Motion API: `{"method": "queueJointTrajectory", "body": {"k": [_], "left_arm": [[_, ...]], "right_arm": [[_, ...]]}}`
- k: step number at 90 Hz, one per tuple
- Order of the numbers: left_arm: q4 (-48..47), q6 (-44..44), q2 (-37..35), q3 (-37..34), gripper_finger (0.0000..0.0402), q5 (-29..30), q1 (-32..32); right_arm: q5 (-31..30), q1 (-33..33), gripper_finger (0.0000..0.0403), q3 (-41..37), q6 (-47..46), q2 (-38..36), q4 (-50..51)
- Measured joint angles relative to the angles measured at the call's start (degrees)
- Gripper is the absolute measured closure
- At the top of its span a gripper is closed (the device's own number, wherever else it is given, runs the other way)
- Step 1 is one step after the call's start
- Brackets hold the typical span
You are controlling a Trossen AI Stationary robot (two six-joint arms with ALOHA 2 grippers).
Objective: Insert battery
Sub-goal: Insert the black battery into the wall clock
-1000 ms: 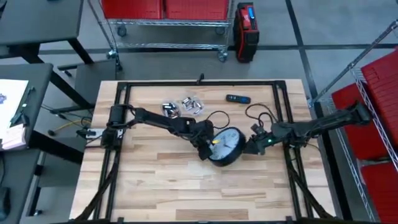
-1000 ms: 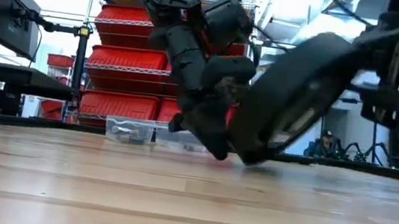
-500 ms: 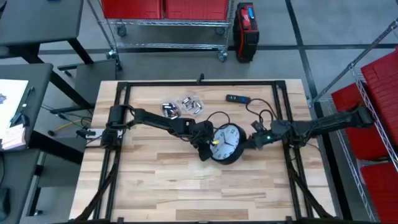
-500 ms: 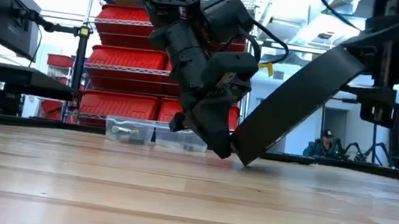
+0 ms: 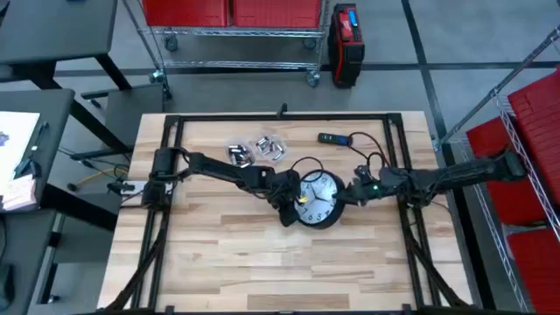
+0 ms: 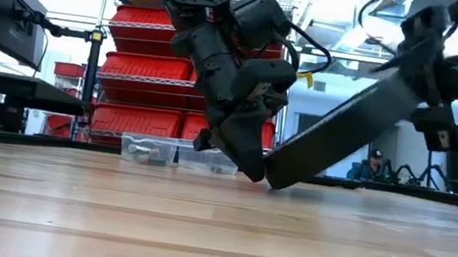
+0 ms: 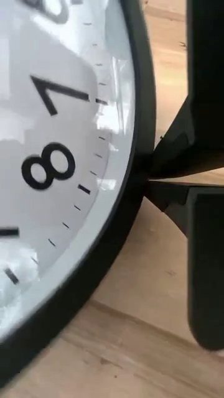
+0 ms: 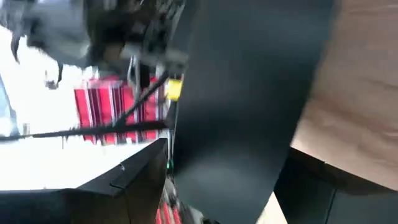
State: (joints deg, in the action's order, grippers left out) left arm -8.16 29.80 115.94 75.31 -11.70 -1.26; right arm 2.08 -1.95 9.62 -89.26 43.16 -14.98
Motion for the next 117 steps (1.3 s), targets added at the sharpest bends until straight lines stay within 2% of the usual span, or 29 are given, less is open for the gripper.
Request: {"method": "queueJointTrajectory", "body": {"k": [9, 21, 33, 43, 57, 67, 74, 84, 98, 106, 117], "left_arm": [[0.04, 0.0, -0.05, 0.0, 0.0401, 0.0, 0.0], [-0.04, 0.0, -0.09, 0.0, 0.0401, 0.02, 0.0], [-0.59, 0.0, -0.09, 0.0, 0.0401, 0.26, -0.01], [-4.3, 0.0, -1.73, 0.02, 0.0401, -0.15, -0.09], [-13.46, -3.79, -8.42, 1.24, 0.0401, -0.65, -0.11], [-20.24, -7.28, -13.59, 2.16, 0.0401, -0.87, -0.17], [-21.83, -8.11, -16.73, 2.21, 0.0401, -0.12, -0.17], [-21.83, -8.22, -20.25, 2.23, 0.0401, 2.54, -0.1], [-20.8, -7.68, -23.56, 2.27, 0.0402, 6.77, 0.07], [-20.83, -6.86, -24.35, 2.27, 0.0402, 7.49, 0.09], [-20.83, -6.7, -24.83, 2.27, 0.0402, 7.73, 0.11]], "right_arm": [[-0.32, 0.48, 0.0183, -0.06, 0.07, 0.02, 2.55], [-0.3, 0.6, 0.0256, -0.08, 3.23, 0.01, 3.53], [-0.29, 0.58, 0.0256, -0.08, 8.01, -0.07, 3.4], [0.07, 0.51, 0.0256, 1.42, 16.73, -0.05, 5.21], [0.84, 0.52, 0.0257, 7.23, 34.47, -0.07, 13.47], [-0.41, 0.51, 0.0257, 12.39, 53.13, 0.35, 22.27], [-3.93, -0.07, 0.0257, 15.17, 68.45, 1.02, 26.72], [-9.92, -1.24, 0.0257, 17.19, 90.08, 2.53, 27.32], [-21.33, -3.71, 0.0257, 17.76, 117.64, 7.28, 29.6], [-26.83, -4.69, 0.0257, 17.74, 127.29, 11.25, 31.05], [-32.42, -6.5, 0.0257, 17.85, 128.98, 15.99, 30.96]]}}
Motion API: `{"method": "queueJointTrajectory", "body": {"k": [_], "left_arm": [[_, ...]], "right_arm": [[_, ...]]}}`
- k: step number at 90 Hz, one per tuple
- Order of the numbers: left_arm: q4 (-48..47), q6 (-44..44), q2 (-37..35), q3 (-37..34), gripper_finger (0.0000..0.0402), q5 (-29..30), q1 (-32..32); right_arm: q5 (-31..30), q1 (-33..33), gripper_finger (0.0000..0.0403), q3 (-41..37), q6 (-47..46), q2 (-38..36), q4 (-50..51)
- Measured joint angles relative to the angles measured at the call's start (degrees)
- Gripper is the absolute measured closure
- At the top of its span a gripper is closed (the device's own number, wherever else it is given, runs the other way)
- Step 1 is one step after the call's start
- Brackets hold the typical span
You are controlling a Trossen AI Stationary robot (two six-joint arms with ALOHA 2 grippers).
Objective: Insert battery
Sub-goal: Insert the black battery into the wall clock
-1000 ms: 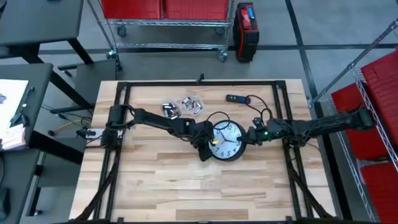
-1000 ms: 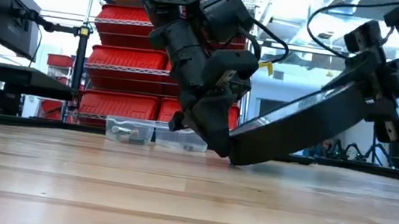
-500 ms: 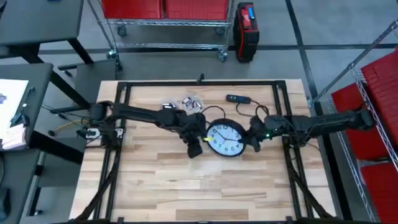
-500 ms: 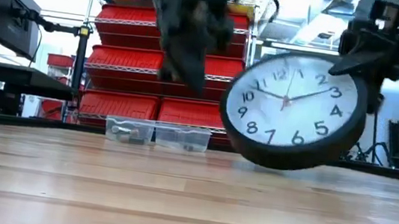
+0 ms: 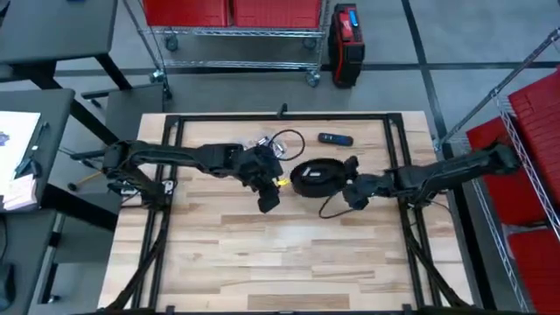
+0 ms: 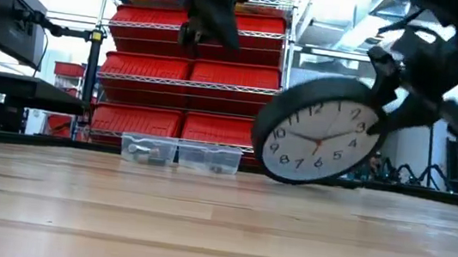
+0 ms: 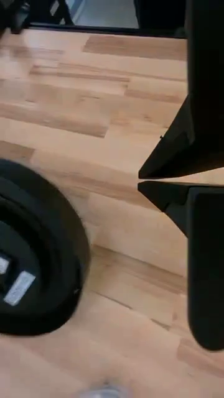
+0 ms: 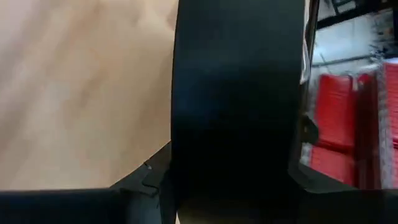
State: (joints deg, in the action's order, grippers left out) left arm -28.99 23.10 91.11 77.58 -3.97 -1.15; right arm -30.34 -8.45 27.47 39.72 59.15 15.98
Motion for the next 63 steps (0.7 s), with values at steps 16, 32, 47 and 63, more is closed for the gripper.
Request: {"method": "queueJointTrajectory", "body": {"k": [16, 32, 47, 63], "left_arm": [[-0.14, 0.03, 0.02, -0.02, 0.0402, 0.02, 0.0], [-0.22, -0.87, 0.02, -0.02, 0.0402, 0.07, -0.01], [-0.48, -1.04, 0.04, -0.02, 0.0402, 0.11, 0.0], [-1.38, -1.05, 0.07, -0.05, 0.0402, 0.11, -0.01]], "right_arm": [[-1.98, -2.58, 0.0257, 0.06, -5.29, 4.93, -0.93], [2.11, -4.06, 0.0174, -0.37, -10.32, 7.94, 0.05], [1.4, -3.95, 0.0122, -0.21, -13.61, 10.38, 0.44], [1.09, -3.95, 0.0121, -0.2, -13.68, 11.49, 0.11]]}}
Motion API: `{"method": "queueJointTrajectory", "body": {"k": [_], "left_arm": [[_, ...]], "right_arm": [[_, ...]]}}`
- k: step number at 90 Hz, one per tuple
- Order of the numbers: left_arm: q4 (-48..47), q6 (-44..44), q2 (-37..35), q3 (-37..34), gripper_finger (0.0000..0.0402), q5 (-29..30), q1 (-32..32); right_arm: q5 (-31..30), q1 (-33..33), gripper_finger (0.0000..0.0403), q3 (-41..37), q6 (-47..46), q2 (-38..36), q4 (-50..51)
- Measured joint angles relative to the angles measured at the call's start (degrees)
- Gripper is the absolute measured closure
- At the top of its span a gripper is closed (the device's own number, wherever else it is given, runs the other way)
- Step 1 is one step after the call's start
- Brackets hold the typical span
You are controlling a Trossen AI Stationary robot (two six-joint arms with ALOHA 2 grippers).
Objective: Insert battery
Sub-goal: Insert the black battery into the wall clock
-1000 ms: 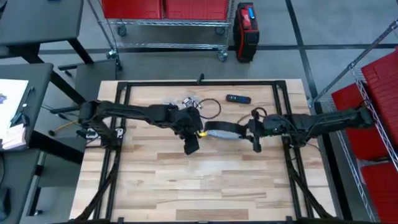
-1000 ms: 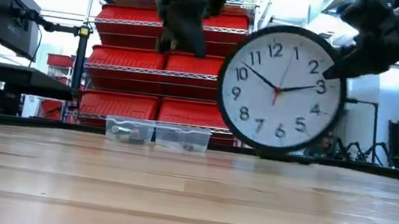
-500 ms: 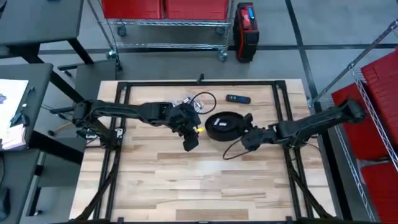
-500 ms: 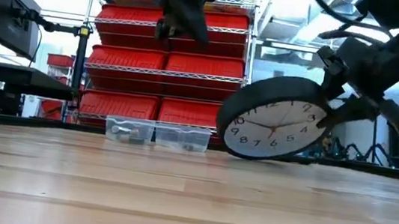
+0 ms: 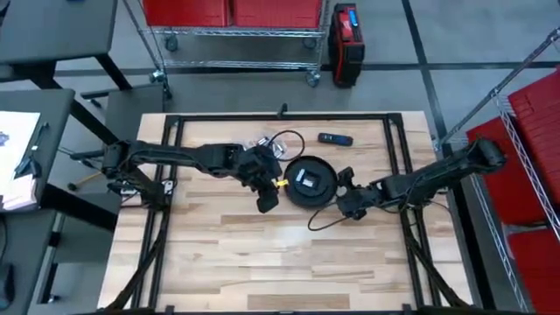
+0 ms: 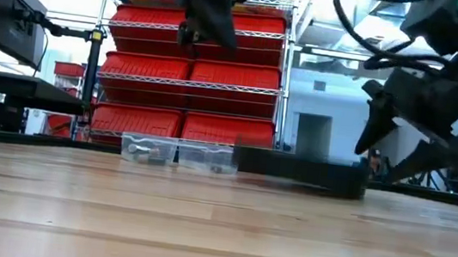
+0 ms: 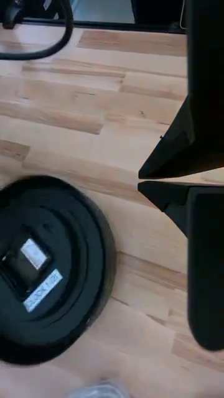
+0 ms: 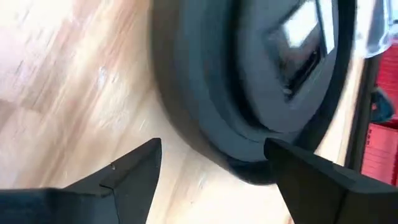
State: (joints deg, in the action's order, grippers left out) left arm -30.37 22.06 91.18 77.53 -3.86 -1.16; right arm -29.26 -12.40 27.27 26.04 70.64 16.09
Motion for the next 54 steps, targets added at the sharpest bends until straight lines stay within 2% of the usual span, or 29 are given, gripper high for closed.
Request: {"method": "queueJointTrajectory", "body": {"k": [14, 24, 37, 54], "left_arm": [[-0.19, 0.06, 0.0, -0.01, 0.0402, 0.0, 0.01], [-0.23, 2.07, -0.33, -0.03, 0.0402, -0.03, -0.33], [-0.09, 4.63, -2.46, -0.04, 0.0402, -0.07, -1.98], [0.19, 3.09, -5.27, -0.04, 0.0402, -0.06, -6.25]], "right_arm": [[-0.61, -0.13, 0.0121, 0.41, -2.01, -0.71, 1.29], [-1.7, -0.29, 0.0121, 4.48, -7.25, -2.35, 4.97], [-1.21, 2.03, 0.012, 11.01, -19.8, -5.32, 13.3], [3.96, 9.49, 0.012, 15.21, -37.47, -11.06, 12.64]]}}
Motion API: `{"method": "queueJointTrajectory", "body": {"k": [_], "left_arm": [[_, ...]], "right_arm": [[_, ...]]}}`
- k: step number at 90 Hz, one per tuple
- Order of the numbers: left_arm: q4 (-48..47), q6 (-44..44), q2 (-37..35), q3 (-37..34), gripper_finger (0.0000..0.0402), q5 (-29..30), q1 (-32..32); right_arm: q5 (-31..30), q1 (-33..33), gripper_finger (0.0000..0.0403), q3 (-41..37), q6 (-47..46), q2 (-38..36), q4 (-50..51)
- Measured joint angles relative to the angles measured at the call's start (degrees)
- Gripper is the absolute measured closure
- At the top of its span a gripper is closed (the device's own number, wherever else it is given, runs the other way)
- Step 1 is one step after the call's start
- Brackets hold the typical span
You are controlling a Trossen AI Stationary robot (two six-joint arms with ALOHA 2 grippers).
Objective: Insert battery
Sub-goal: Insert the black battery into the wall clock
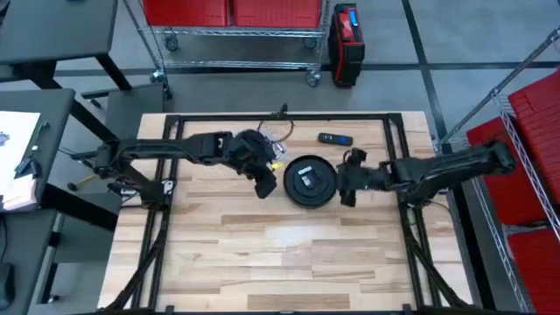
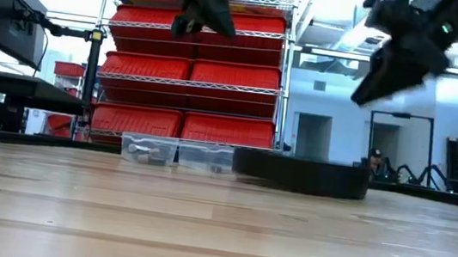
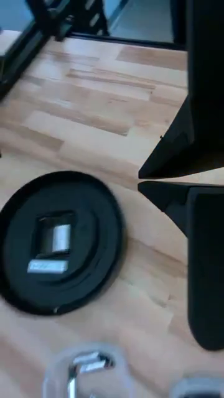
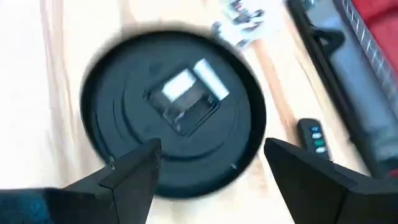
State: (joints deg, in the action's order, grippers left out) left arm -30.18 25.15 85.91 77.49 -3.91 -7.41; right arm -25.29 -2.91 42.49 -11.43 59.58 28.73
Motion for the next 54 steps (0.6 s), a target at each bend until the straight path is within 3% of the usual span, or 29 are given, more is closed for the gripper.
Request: {"method": "queueJointTrajectory", "body": {"k": [23, 35, 54], "left_arm": [[-5.25, -4.35, -0.59, 0.0, 0.0384, -2.03, -9.87], [-12.39, -11.09, -0.54, 0.0, 0.033, -4.81, -16.02], [-17.59, -25.84, -0.47, -2.25, 0.0226, -2.1, -24.91]], "right_arm": [[5.01, 8.45, 0.012, 0.1, -9.18, -3.22, -2.54], [6.3, 10.38, 0.012, 0.1, -10.99, -2.42, -2.68], [7.21, 11.68, 0.012, 0.1, -15.75, 0.18, -2.81]]}}
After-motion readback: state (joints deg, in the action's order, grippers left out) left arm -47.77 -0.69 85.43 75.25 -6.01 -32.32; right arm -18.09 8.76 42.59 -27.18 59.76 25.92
